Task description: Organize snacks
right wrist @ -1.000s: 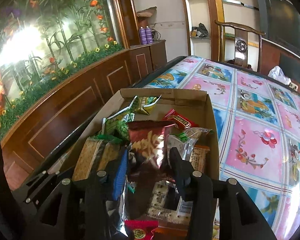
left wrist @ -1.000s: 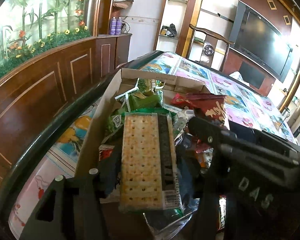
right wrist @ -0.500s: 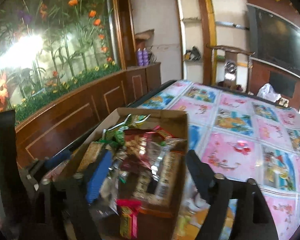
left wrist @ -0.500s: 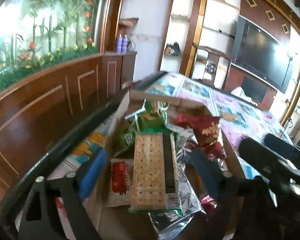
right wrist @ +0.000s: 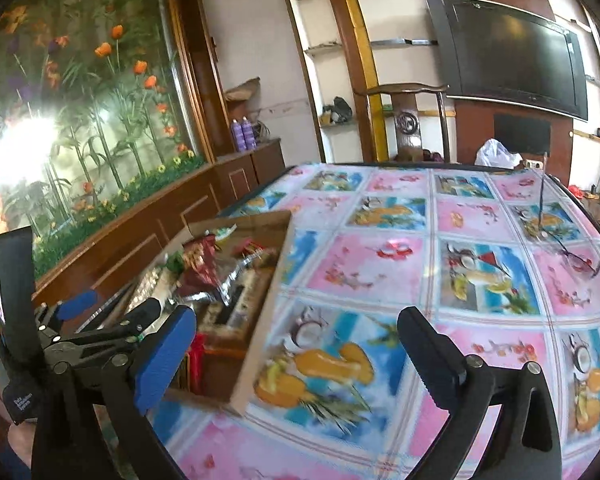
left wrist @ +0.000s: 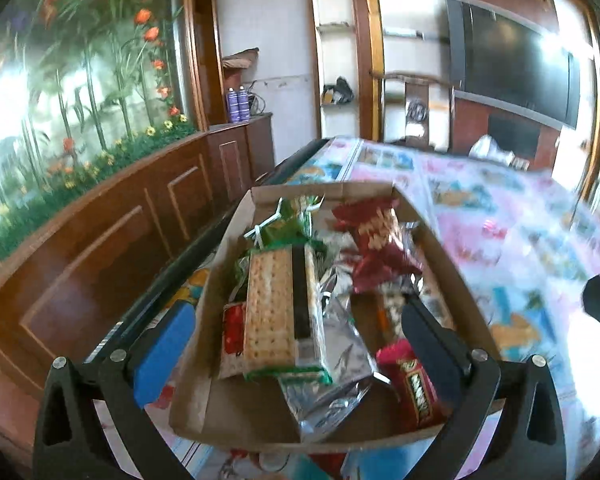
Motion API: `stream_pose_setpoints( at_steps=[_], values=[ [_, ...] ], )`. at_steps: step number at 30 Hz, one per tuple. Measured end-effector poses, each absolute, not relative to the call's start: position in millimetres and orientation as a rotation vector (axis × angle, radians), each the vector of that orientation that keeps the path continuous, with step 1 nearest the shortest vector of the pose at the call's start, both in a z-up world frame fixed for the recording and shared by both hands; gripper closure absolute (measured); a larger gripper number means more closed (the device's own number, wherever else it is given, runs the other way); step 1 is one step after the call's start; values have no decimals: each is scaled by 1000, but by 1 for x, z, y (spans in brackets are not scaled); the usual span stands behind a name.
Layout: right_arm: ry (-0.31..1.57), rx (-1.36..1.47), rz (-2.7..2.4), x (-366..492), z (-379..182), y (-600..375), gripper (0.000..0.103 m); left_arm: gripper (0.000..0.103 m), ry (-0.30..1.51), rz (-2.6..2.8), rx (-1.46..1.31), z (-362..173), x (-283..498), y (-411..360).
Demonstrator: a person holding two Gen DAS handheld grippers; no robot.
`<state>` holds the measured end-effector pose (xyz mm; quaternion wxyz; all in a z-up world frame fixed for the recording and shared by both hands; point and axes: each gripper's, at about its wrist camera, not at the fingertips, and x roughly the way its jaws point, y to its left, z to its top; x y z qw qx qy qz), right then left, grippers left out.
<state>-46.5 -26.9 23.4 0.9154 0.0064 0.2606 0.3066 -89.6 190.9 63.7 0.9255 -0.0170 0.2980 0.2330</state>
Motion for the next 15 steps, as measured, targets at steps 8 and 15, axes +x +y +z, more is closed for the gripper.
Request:
stream_pose_setpoints(
  at_steps=[8, 15],
  values=[
    [496, -62, 656, -66, 23, -24, 1, 0, 538, 485, 33, 71, -100, 180],
    [463, -115, 651, -74, 24, -17, 1, 0, 531, 525, 13, 71, -102, 186]
  ],
)
